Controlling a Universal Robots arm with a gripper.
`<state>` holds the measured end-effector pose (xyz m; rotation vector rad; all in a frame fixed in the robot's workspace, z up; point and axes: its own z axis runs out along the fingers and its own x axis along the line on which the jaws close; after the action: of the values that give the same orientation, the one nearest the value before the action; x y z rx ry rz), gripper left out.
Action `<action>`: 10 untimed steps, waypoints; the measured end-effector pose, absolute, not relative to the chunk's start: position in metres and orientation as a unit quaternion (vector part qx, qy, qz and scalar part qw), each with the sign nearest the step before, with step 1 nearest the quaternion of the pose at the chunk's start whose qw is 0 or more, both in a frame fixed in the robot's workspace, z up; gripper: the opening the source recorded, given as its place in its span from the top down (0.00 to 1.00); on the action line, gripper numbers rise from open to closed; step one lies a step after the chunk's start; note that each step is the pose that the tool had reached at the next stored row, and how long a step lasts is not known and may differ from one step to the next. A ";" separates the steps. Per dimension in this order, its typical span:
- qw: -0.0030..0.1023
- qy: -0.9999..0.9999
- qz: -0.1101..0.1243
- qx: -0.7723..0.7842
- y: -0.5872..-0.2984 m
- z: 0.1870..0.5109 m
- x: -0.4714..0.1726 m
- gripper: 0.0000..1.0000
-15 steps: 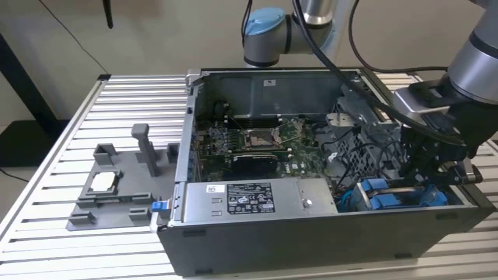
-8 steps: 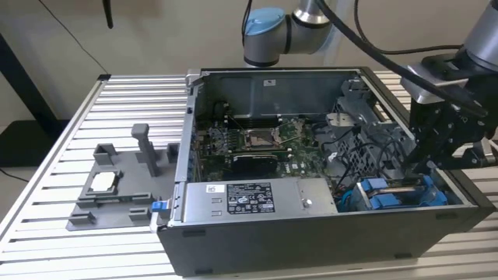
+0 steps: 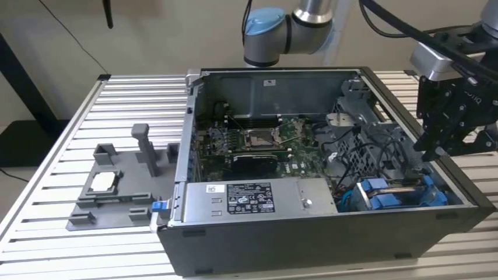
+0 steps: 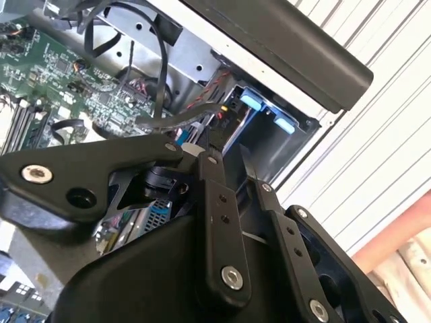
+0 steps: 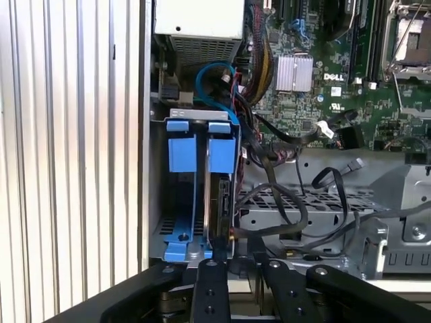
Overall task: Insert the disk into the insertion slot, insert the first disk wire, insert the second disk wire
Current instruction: 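Insert the first disk wire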
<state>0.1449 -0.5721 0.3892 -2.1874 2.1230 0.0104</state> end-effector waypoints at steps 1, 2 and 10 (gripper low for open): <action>0.047 0.696 0.003 -0.717 -0.572 0.390 0.145 0.73; 0.047 0.696 0.003 -0.717 -0.572 0.390 0.145 0.73; 0.047 0.696 0.003 -0.717 -0.572 0.390 0.145 0.73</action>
<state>0.1449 -0.5720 0.3900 -2.1874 2.1230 0.0105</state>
